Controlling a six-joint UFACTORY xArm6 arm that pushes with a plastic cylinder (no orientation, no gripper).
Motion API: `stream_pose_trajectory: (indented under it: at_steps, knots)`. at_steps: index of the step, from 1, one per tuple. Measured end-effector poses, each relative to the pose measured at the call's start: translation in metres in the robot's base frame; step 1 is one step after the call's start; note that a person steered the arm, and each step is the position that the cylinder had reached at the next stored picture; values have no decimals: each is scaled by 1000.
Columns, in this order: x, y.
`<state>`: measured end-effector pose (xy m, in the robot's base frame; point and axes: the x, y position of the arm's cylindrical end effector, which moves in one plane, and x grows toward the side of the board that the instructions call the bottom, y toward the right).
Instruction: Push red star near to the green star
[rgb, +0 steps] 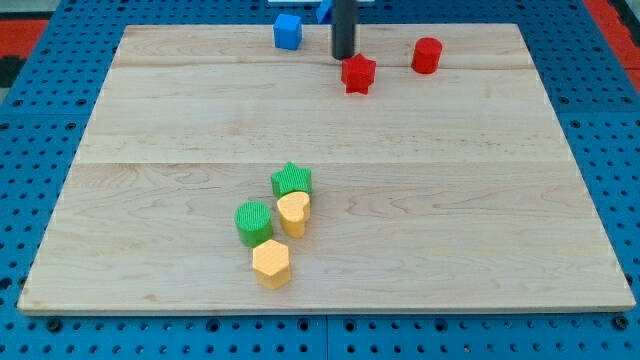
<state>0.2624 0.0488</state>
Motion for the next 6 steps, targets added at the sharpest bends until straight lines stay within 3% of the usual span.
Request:
stream_pose_trajectory:
  at_steps: [3, 4, 5, 6]
  knots:
    - [143, -8]
    - [158, 25]
    - [207, -10]
    - [208, -48]
